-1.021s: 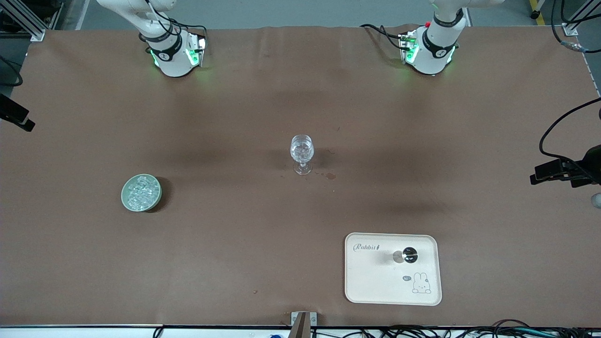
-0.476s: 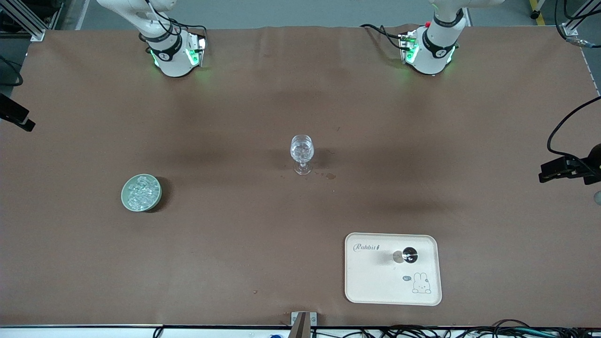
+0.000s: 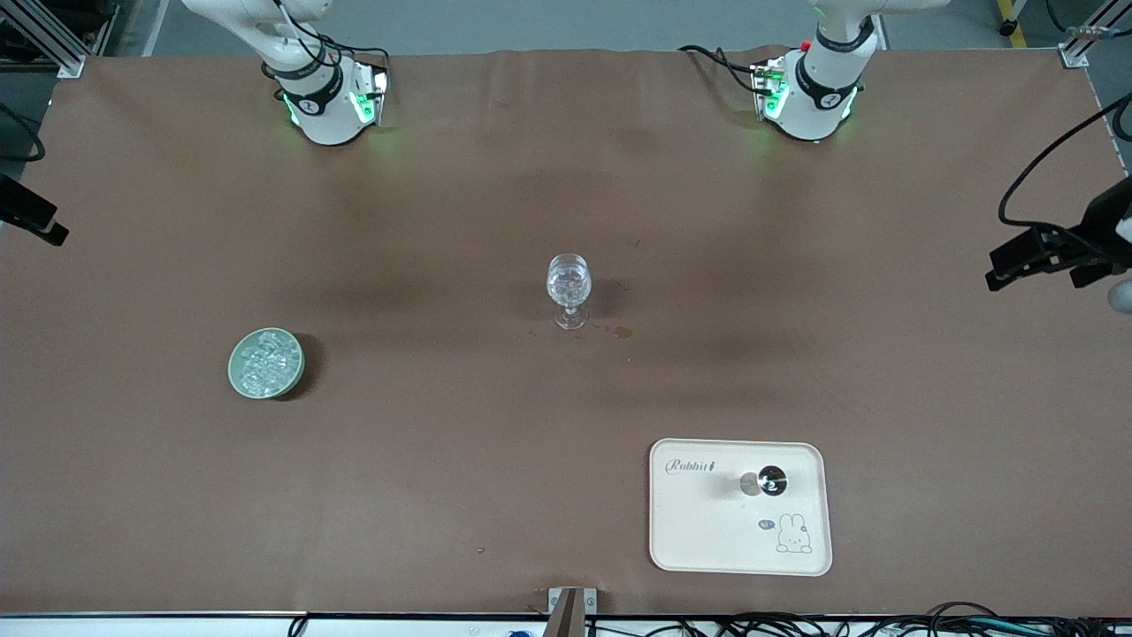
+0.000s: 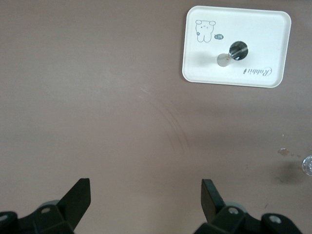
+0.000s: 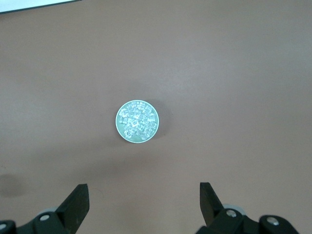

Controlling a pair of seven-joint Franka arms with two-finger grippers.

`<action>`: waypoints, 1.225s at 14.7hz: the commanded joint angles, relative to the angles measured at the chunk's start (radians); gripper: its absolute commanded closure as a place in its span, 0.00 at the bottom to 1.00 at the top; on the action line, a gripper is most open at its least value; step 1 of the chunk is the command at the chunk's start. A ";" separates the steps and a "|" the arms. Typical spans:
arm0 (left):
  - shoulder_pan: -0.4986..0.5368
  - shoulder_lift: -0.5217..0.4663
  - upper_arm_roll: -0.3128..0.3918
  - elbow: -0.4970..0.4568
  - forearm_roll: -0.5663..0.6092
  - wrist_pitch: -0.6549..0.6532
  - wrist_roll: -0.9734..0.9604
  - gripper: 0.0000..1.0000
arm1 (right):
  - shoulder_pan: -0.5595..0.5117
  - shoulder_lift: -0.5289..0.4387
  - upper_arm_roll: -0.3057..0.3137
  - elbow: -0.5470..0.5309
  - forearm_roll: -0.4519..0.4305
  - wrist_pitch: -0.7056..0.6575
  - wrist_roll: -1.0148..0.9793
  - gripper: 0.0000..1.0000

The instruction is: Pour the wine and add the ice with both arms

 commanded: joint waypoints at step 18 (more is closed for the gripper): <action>-0.010 -0.148 -0.073 -0.197 -0.009 0.100 -0.085 0.00 | -0.008 -0.024 0.007 -0.018 0.014 -0.004 -0.011 0.00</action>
